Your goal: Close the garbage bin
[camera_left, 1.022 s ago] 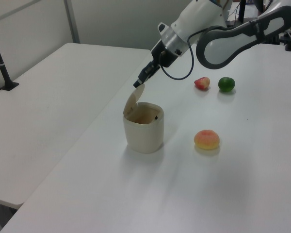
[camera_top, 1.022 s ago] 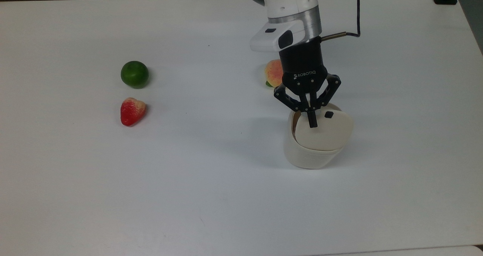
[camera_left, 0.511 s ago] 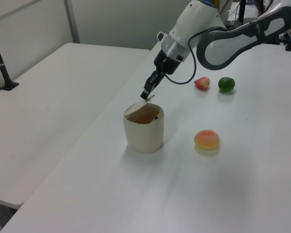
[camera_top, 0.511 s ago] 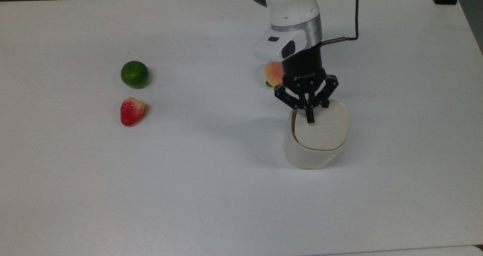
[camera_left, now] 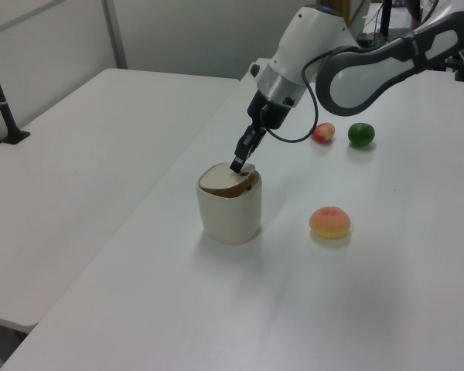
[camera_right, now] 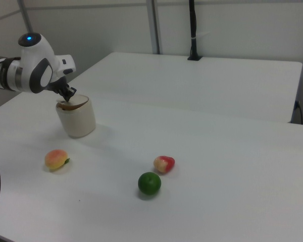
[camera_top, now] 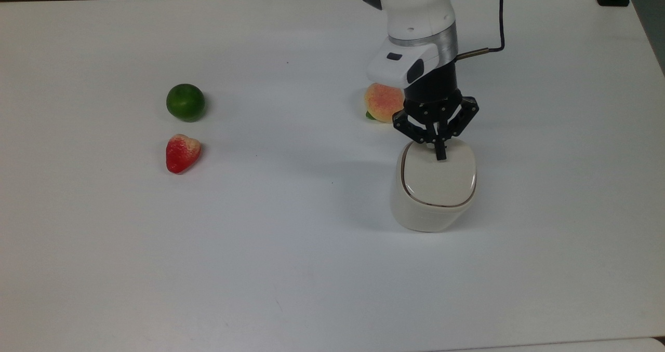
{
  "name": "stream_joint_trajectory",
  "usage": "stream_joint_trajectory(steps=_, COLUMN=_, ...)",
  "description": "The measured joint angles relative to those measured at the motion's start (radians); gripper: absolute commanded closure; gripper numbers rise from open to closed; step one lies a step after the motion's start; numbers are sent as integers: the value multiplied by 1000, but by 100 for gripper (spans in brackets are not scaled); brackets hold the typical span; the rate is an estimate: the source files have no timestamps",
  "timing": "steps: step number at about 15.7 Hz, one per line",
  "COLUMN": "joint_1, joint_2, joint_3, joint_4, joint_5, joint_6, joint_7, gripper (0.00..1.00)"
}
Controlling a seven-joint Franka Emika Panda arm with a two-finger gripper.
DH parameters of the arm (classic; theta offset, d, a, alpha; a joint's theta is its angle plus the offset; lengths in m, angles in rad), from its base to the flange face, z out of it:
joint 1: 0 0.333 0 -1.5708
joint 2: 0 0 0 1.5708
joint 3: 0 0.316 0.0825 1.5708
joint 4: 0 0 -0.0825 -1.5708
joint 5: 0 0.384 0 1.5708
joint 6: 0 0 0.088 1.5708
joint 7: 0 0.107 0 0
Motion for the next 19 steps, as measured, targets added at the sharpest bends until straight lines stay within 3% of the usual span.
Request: stream_joint_trajectory(steps=19, joint_1=0, joint_2=0, joint_3=18, joint_4=-33, joint_5=-2, joint_6=-14, joint_7=0, gripper=100)
